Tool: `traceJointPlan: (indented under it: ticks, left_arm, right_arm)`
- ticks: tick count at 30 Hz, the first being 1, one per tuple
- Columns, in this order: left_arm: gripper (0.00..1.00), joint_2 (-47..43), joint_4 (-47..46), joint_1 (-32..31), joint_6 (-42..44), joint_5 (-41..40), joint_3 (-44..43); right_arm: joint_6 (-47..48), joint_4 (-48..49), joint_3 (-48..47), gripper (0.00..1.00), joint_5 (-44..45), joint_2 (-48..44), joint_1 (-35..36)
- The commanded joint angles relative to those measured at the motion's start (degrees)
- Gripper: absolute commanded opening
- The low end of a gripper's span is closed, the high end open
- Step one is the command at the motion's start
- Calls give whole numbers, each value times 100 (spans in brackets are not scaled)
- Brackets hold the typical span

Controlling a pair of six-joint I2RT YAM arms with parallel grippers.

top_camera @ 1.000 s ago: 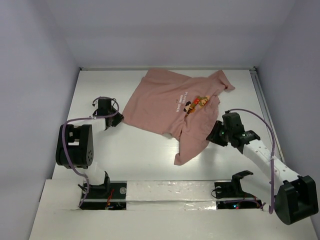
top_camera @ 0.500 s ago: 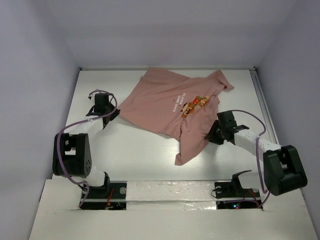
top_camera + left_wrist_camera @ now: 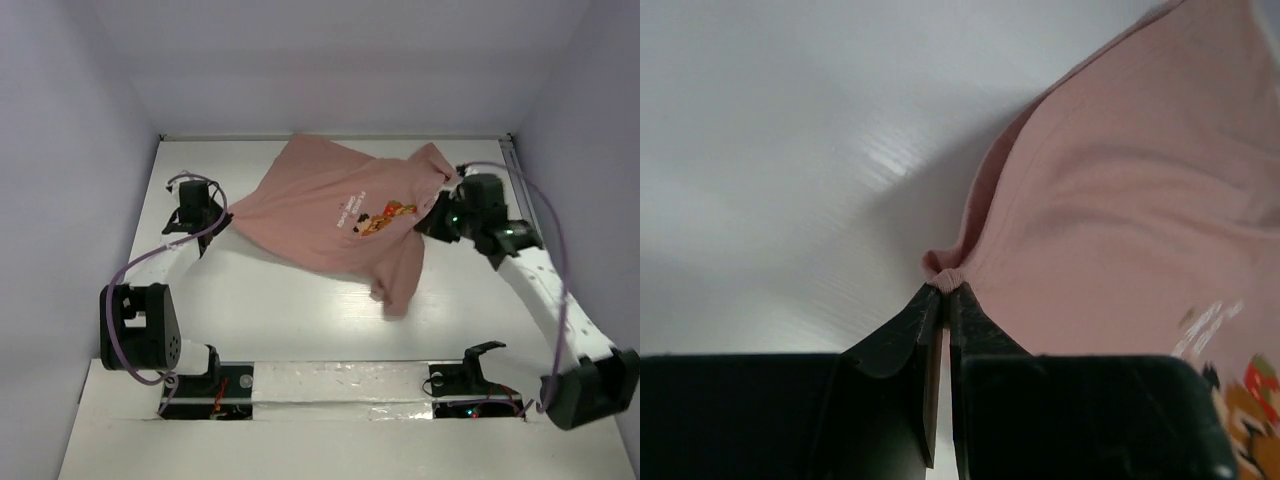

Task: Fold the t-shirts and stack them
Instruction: Flatten the tshirt out

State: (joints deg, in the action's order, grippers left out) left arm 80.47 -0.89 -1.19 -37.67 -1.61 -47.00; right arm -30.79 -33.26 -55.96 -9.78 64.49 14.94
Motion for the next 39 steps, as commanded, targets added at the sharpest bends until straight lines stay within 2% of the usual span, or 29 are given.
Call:
traceJointPlan:
  ticks: [1, 3, 5, 8, 11, 14, 16, 19, 20, 22, 23, 24, 25, 27, 28, 29, 30, 32, 34, 36, 37, 38, 39]
  left_arm:
    - [0, -383, 18, 136, 199, -164, -642]
    - [0, -330, 80, 137, 225, -217, -853]
    - [0, -269, 80, 189, 225, -209, -942]
    - [0, -190, 80, 189, 199, -208, -1021]
    - [0, -93, 62, 189, 172, -200, -1091]
    - [0, -23, 45, 189, 199, -244, -1162]
    - [0, 65, 44, 189, 251, -270, -1249]
    - [0, 232, 62, 189, 260, -270, -1320]
    - [0, 285, 62, 189, 260, -270, -1329]
    - [0, 338, 45, 189, 286, -322, -1329]
    - [0, 425, 45, 189, 295, -331, -1312]
    - [0, 461, 36, 189, 313, -340, -1311]
    - [0, 496, 36, 189, 322, -393, -1303]
    - [0, 584, -17, 189, 322, -367, -1206]
    - [0, 602, -17, 189, 313, -367, -1136]
    - [0, 619, -26, 189, 278, -349, -1083]
    - [0, 619, -17, 189, 260, -340, -996]
    - [0, 506, 18, 189, 225, -332, -890]
    - [0, 357, 79, 242, 181, -392, -706]
    - [0, 102, 80, 242, 164, -402, -591]
    - [0, 57, 80, 242, 155, -332, -495]
    - [0, -21, 80, 242, 146, -297, -477]
    - [0, -48, 80, 242, 137, -262, -450]
  right_arm:
    - [1011, -2251, -1842, 0, -980, -561, -26]
    - [1109, -3042, -2224, 0, -1323, -508, -26]
    - [1005, -3300, -2523, 0, -1517, -595, -26]
    - [934, -3521, -2683, 0, -1387, -613, -26]
    - [838, -3513, -2377, 0, -1290, -692, -26]
    - [767, -3092, -1692, 0, -1141, -631, -26]
    - [776, -2373, -1061, 0, -869, -456, -26]
    - [811, -1055, -566, 0, -736, 378, -517]
    - [794, -408, -556, 0, -718, 920, -753]
    - [837, -51, -687, 0, -814, 1633, -826]
    - [890, -49, -1097, 5, -832, 2037, -826]
    - [934, 46, -1257, 12, -754, 2720, -878]
    - [908, 152, -1398, 20, -692, 2997, -879]
    - [881, 389, -2021, 25, -394, 3480, -948]
    - [803, 407, -2328, 32, -332, 3987, -949]
    - [767, 399, -2697, 36, -436, 4271, -1001]
    - [671, 303, -3483, 43, -480, 4752, -1002]
    - [565, 127, -4156, 46, -612, 5046, -1002]
    - [643, -294, -4667, 54, -770, 5048, -1002]
    - [740, -357, -4224, 61, -719, 4269, -845]
    - [732, -287, -3264, 65, -649, 3839, -783]
    - [654, -200, -2654, 64, -613, 2799, -651]
    - [514, 45, -1995, 58, -587, 2223, -563]
